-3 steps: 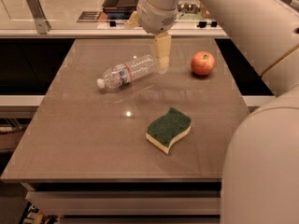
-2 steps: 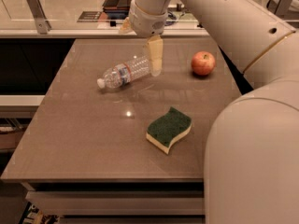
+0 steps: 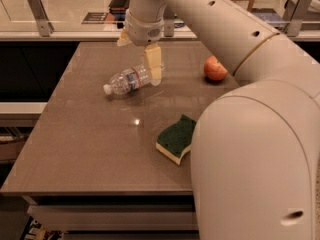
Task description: Place water bottle upright
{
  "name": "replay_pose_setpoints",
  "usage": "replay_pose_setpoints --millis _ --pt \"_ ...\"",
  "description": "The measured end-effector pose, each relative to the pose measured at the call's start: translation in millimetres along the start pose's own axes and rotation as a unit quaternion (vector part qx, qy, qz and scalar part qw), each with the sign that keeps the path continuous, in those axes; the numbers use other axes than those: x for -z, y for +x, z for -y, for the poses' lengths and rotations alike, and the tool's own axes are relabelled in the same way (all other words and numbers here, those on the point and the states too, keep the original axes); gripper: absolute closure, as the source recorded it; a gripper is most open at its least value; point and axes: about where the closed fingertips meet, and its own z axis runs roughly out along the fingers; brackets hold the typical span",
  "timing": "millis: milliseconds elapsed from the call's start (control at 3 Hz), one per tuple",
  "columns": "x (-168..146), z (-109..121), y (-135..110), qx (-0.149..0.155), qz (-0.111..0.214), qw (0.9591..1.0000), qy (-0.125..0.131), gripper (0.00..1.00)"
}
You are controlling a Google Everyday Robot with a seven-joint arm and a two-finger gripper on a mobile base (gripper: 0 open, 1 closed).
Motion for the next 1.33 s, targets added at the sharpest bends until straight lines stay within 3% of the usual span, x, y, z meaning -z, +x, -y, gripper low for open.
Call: replay_pose_setpoints --millis 667,1333 --pt "-25 -1 -10 -0.036 -0.006 0.9989 -0.031 0.0" --pt "-44 -3 -10 -0.056 -0.002 0.9977 -0.038 0.0"
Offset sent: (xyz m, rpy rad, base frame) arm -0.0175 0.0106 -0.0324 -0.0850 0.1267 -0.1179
